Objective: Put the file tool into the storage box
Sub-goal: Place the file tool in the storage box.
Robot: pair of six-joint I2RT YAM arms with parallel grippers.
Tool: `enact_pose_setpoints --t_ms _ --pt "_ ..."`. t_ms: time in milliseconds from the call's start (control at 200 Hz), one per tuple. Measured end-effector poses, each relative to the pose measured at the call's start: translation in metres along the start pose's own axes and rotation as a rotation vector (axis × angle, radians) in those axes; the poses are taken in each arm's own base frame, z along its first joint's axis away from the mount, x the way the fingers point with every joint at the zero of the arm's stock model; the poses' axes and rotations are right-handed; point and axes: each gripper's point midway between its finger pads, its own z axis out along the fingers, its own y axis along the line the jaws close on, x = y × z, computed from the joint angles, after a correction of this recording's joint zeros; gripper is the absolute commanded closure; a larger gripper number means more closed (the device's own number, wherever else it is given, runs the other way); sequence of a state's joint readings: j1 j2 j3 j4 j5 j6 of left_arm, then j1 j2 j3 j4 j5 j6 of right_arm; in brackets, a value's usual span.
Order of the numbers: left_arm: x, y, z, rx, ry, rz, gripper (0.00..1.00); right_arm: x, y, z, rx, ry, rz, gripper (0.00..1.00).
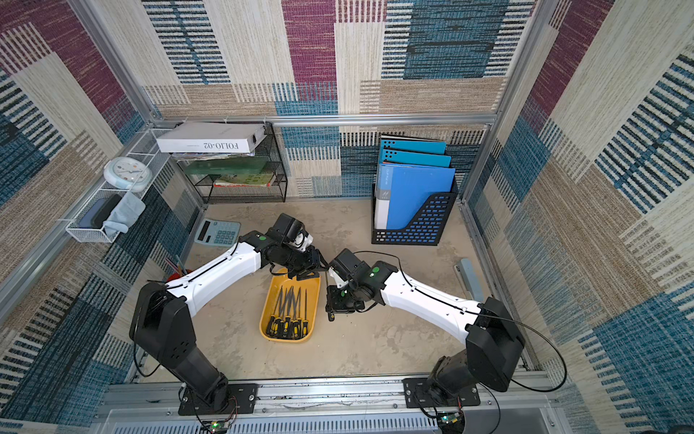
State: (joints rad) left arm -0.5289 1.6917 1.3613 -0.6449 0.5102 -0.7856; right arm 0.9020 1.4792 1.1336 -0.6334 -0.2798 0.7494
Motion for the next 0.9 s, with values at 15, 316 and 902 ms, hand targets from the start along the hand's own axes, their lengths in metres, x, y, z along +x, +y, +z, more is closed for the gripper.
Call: enact_pose_setpoints --t_ms 15,316,902 --pt "0.000 0.001 0.001 -0.003 0.001 -0.001 0.71 0.000 0.001 0.000 -0.003 -0.001 0.000 0.88" --pt "-0.002 0.008 0.011 -0.032 0.015 0.012 1.00 -0.005 0.012 0.002 -0.035 0.000 0.020 0.79" --pt "-0.015 0.060 -0.015 -0.121 0.045 0.078 1.00 -0.048 -0.009 -0.047 0.005 -0.087 0.081 0.19"
